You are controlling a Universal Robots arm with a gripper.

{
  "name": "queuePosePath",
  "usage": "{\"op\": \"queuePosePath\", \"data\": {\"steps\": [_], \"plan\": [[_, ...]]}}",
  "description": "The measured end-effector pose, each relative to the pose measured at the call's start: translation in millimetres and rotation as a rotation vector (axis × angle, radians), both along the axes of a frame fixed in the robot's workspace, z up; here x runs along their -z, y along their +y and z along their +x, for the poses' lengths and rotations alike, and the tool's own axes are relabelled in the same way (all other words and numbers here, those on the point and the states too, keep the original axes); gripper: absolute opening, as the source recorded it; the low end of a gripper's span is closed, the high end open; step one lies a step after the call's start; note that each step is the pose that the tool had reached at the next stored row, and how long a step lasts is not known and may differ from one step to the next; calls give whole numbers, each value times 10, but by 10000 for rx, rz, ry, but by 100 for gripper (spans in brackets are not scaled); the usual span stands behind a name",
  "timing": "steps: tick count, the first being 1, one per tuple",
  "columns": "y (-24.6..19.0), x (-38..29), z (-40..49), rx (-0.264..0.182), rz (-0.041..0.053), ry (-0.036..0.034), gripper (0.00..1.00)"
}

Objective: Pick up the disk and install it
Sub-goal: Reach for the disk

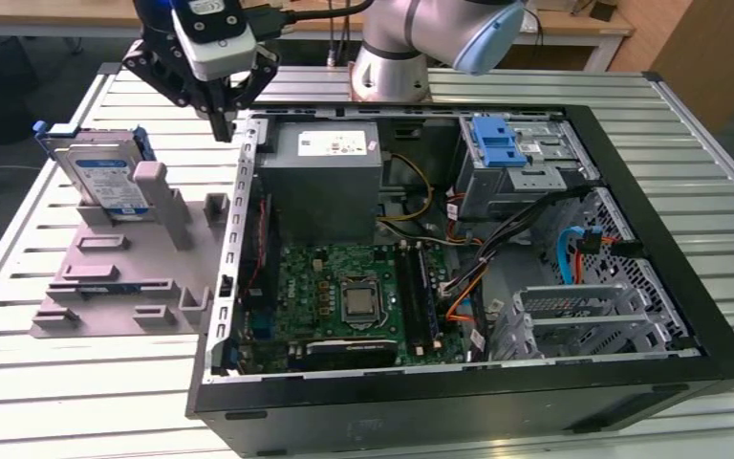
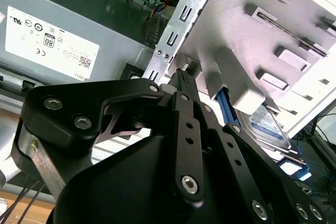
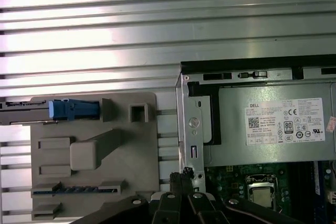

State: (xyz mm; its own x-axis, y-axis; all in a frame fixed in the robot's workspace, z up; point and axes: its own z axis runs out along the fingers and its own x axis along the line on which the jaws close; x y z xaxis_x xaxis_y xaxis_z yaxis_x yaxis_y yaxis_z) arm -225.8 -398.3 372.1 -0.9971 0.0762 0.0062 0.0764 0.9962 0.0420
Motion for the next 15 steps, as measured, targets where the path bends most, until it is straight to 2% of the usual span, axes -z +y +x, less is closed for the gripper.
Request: {"op": "queuePosePath", "data": {"steps": [15], "plan": [[0, 13, -71, 0, 0, 15, 11]]}}
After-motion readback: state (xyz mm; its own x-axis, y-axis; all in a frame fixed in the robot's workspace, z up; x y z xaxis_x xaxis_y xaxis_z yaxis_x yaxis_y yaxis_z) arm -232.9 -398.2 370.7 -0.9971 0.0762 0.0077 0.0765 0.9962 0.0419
